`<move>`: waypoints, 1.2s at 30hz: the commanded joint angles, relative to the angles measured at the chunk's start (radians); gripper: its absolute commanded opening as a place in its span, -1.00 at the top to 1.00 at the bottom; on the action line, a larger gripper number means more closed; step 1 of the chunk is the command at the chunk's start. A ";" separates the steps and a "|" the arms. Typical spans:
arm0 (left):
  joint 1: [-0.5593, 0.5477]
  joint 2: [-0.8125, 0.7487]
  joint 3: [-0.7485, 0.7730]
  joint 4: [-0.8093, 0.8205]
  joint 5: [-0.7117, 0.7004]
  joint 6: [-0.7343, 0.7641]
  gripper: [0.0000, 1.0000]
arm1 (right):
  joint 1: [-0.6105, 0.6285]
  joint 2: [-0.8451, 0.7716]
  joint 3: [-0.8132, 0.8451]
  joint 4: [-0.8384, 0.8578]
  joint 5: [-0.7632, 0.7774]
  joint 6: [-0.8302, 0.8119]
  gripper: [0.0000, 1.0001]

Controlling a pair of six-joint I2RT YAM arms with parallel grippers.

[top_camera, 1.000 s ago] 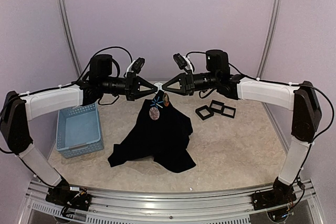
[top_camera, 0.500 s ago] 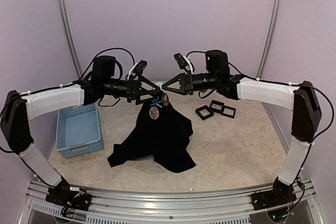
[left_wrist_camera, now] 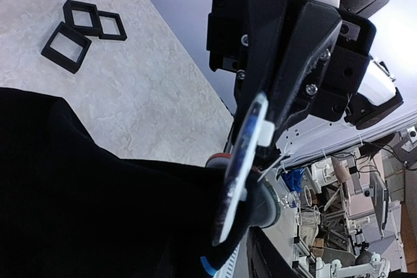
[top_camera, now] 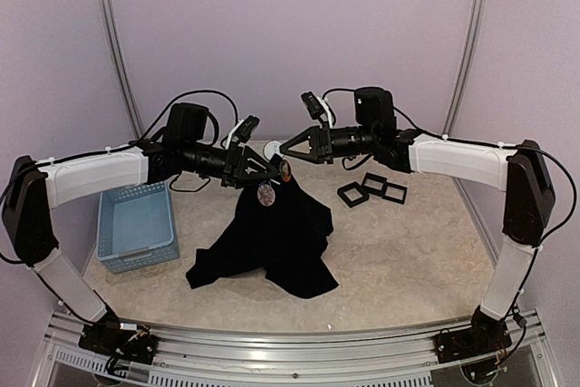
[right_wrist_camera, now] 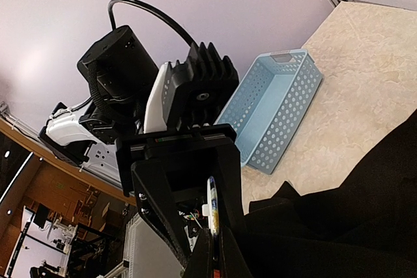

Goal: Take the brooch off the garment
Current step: Pass from the left arm to the right, then remove the brooch from the crumpled clothing.

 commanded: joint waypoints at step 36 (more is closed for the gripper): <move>-0.007 -0.036 -0.013 -0.039 -0.039 0.010 1.00 | 0.058 -0.076 0.065 -0.457 0.316 -0.435 1.00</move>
